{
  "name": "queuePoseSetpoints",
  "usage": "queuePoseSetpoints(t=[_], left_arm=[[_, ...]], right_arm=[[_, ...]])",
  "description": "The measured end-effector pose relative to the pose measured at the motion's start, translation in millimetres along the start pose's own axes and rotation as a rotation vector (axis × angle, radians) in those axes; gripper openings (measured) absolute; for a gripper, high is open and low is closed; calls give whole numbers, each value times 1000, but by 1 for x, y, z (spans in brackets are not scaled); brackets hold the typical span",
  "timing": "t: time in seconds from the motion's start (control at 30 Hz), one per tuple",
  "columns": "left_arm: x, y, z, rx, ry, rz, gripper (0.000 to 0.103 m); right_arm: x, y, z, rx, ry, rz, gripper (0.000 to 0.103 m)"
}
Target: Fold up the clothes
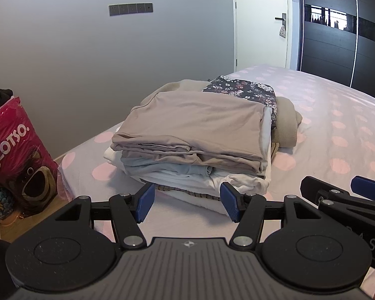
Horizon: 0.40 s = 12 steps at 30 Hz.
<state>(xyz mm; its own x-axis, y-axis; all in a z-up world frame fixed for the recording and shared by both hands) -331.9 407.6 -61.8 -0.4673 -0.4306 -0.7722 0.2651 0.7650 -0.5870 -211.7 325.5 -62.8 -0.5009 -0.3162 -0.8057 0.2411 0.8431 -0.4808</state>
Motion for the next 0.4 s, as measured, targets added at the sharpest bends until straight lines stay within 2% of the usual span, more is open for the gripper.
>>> queuePoseSetpoints(t=[0.4], left_arm=[[0,2,0,0,4,7,56]], right_arm=[[-1,0,2,4,8,-1,76]])
Point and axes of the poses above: each gripper's, at about its wrist camera, not at the fingertips, and y roughly the way its jaws point, z to its right, x to its underside, the point moved 9 cm from there along y, roughly the way its jaws point, and after that the axes turned 12 degrees about y, right-handed, at the moved point
